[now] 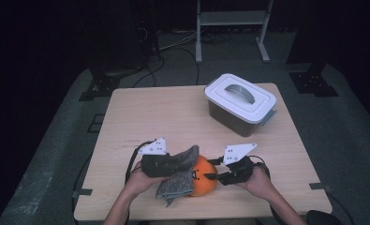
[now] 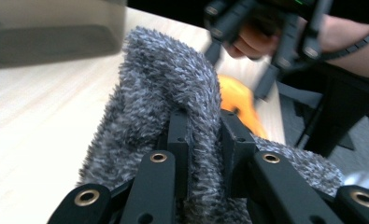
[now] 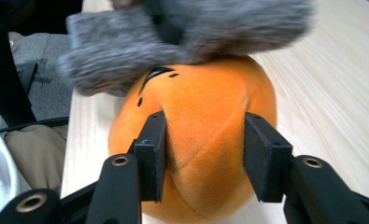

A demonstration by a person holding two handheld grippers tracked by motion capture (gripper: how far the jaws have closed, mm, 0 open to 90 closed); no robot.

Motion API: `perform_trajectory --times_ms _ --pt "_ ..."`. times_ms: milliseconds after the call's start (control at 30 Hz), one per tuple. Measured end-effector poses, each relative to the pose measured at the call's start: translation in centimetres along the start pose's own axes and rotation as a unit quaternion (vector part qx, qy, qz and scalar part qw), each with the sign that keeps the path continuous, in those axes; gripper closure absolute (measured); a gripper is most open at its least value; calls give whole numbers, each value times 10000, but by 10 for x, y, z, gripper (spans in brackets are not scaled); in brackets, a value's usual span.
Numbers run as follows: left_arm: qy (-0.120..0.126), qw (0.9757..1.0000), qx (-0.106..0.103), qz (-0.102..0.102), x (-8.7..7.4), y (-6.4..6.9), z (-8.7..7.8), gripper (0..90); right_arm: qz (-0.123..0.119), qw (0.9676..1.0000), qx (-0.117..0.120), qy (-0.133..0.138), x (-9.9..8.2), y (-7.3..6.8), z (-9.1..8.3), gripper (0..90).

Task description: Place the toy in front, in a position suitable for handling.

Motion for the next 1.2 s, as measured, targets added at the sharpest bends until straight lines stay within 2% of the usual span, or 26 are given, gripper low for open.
perform_trajectory --times_ms 33,67,100,133,200,300,333,433,467,533,567,600,633,667,700,733,767,800,900,967,1000,1067,1100,1133,1167,1200 --pt "0 10000 0 0 0 0 0 769 0 10000 0 0 0 0 0 512" --pt "-32 9999 -97 0 -1 2 3 769 316 9994 106 -32 -3 6 -2 444" --pt "-32 9999 -97 0 -1 2 3 769 316 9994 106 -32 -3 6 -2 444" --pt "-56 9999 -145 -2 -1 2 3 769 588 9978 316 -1 -5 8 -5 385" --pt "-59 9998 -192 -3 -1 2 3 769 673 9970 371 -20 -3 7 -7 343" --pt "-67 9998 -201 11 -1 2 4 769 821 9957 429 -25 -1 7 -9 327" --pt "-75 9997 -225 30 0 4 5 769 996 9940 447 -41 0 10 -7 332" --pt "-78 9998 -178 47 1 4 6 769 1069 9931 442 -193 -3 11 1 359" --pt "-68 9999 -146 50 1 3 6 769 973 9944 367 -175 -3 10 4 486" --pt "34 10000 -29 67 5 1 0 770 648 9975 238 -120 1 9 2 574" --pt "34 10000 -29 67 5 1 0 769 648 9975 238 -120 1 9 2 574" --pt "70 10000 -18 67 7 1 -3 769 336 9993 178 50 8 9 -2 601" --pt "144 9997 127 141 12 0 -8 769 204 9996 165 123 10 9 -3 605" --pt "144 9997 127 141 12 0 -8 769 32 9997 143 202 13 9 -4 606" --pt "219 9994 203 164 15 -1 -12 769 32 9997 143 202 13 9 -4 606" --pt "311 9988 355 153 17 -4 -16 769 -263 9993 117 222 17 9 -4 605" --pt "311 9988 355 153 17 -4 -16 769 -263 9993 117 222 17 9 -4 605" --pt "230 9987 444 122 13 -7 -15 769 -441 9986 193 228 17 8 -2 604" --pt "87 9991 400 73 8 -8 -10 769 -465 9983 248 235 12 10 -3 587" --pt "-15 9998 201 24 3 -5 0 770 -335 9990 265 142 6 13 -4 533" --pt "-15 9998 201 24 3 -5 0 770 -176 9993 305 137 2 15 -5 492" --pt "-168 9998 26 107 3 2 9 770 317 9991 293 47 -5 21 -8 410" --pt "-168 9998 26 107 3 2 9 770 317 9991 293 47 -5 21 -8 410" --pt "-207 9997 -109 101 3 5 12 770 519 9984 210 -13 -8 24 -10 354" --pt "-267 9992 -274 150 3 10 15 770 810 9960 372 28 -13 24 -14 346" --pt "-290 9989 -332 162 4 12 16 770 979 9939 506 88 -14 21 -15 323"
Point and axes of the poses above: each handheld gripper's, and its own axes: z roughly forward along the jaws, x roughly out of its top, y roughly to its right, the point moved 3 cm from there along z, roughly forward along the jaws, and after that the axes turned 1 degree about y, right-handed, at the moved point
